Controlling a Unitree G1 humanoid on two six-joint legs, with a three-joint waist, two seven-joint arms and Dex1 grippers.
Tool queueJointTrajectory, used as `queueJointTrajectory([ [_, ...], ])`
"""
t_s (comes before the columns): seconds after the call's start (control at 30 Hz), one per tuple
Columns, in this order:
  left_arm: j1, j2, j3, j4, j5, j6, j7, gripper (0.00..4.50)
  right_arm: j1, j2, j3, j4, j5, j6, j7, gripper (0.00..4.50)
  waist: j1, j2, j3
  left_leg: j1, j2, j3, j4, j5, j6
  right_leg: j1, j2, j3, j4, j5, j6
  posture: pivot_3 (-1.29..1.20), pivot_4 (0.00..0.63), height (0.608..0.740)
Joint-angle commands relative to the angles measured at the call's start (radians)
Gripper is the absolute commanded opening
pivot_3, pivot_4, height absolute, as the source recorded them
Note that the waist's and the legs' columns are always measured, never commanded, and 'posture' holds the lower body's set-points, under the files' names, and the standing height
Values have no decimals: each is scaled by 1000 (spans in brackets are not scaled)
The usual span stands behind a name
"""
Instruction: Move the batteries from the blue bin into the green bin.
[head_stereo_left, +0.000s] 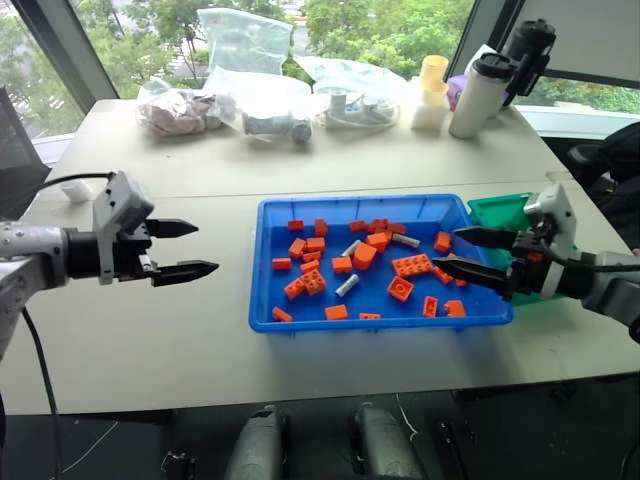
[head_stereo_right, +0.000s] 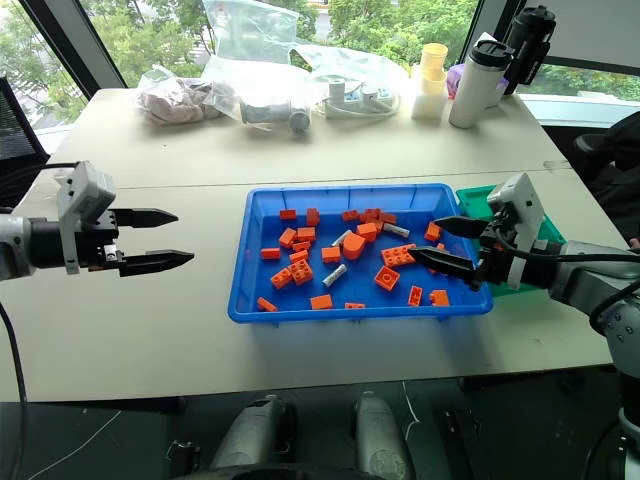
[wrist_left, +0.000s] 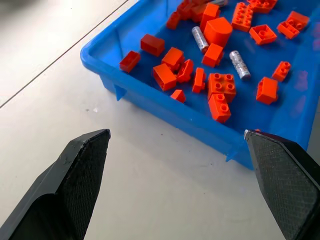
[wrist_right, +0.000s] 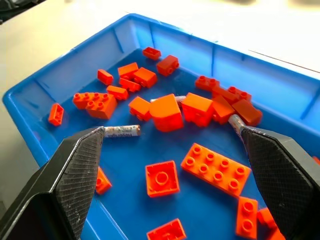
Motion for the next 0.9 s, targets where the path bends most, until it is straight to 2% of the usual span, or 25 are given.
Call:
queueJointTrajectory([
  [0.03, -55, -8, -62, -29, -5, -7, -64, 4500, -86, 34, 125, -48, -27, 19, -29, 4464, -2, 0, 0, 0, 0, 0, 0, 0, 0, 0, 0, 0, 0, 0, 0, 0, 150, 740],
  [0.23, -68, -48, -91, -94, -10, 13, -44, 4500, -169, 134, 300, -106, -70, 88, -120, 4464, -2, 0, 0, -1, 0, 0, 0, 0, 0, -1, 0, 0, 1, 0, 0, 0, 150, 740],
  [0.57, -49, -82, -84, -156, -16, 30, -5, 4500, -293, 284, 426, -80, -123, 273, -285, 4464, 0, 0, 0, -1, 0, -1, 1, 0, 0, -1, 0, 0, 1, 0, 0, 0, 150, 740],
  [0.9, -21, -120, -68, -184, -17, 35, 46, 4500, -334, 314, 508, -14, -193, 339, -305, 4464, -1, 0, 0, -1, 0, -1, 1, 0, 0, -1, 0, 0, 1, 0, 0, 0, 150, 740],
])
